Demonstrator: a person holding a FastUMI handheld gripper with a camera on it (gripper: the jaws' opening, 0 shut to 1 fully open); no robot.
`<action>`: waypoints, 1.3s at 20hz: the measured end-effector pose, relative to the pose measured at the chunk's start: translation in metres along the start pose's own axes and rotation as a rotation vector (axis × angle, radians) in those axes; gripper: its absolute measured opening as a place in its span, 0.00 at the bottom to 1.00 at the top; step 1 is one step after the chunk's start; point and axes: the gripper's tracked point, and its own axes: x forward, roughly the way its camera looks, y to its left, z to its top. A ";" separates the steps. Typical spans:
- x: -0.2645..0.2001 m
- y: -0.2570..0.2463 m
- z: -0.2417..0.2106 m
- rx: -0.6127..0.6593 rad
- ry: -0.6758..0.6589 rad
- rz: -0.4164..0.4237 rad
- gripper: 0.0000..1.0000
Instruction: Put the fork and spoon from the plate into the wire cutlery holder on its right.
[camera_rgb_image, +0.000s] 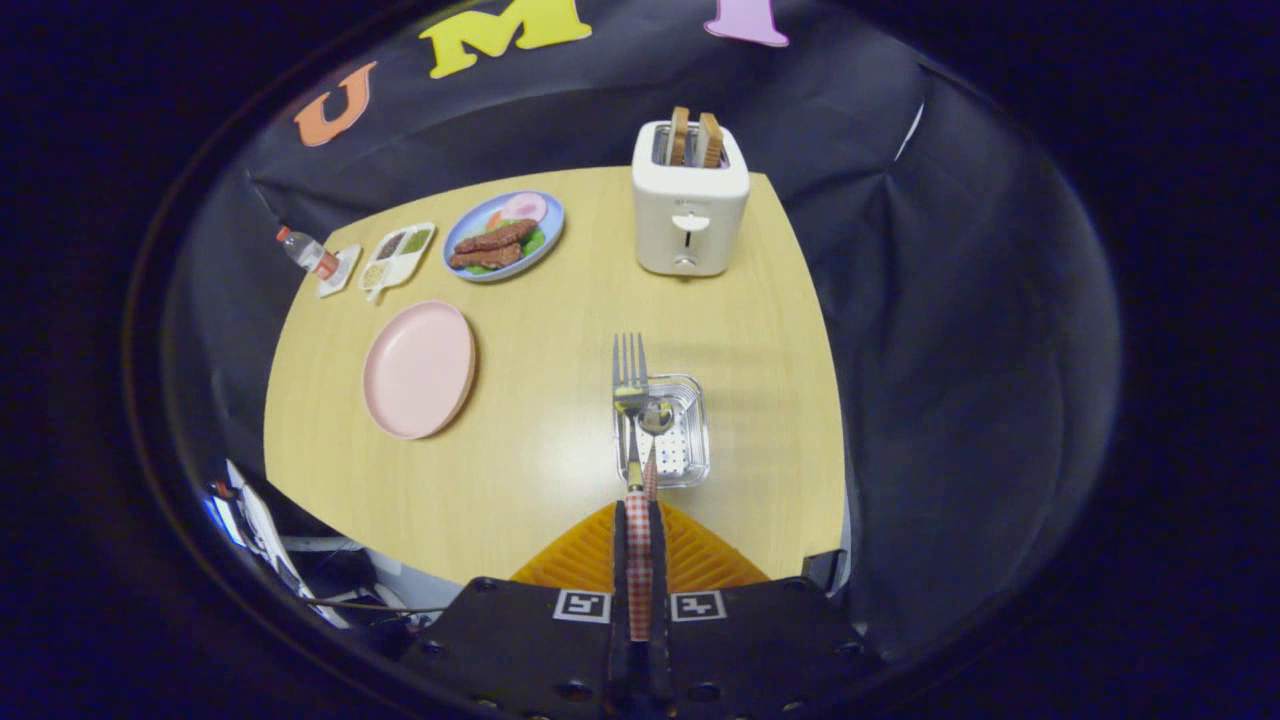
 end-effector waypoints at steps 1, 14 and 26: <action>0.004 -0.003 0.000 -0.001 0.021 0.004 0.07; 0.035 -0.028 -0.013 0.017 0.351 -0.031 0.07; 0.056 -0.037 0.006 0.027 0.448 -0.091 0.09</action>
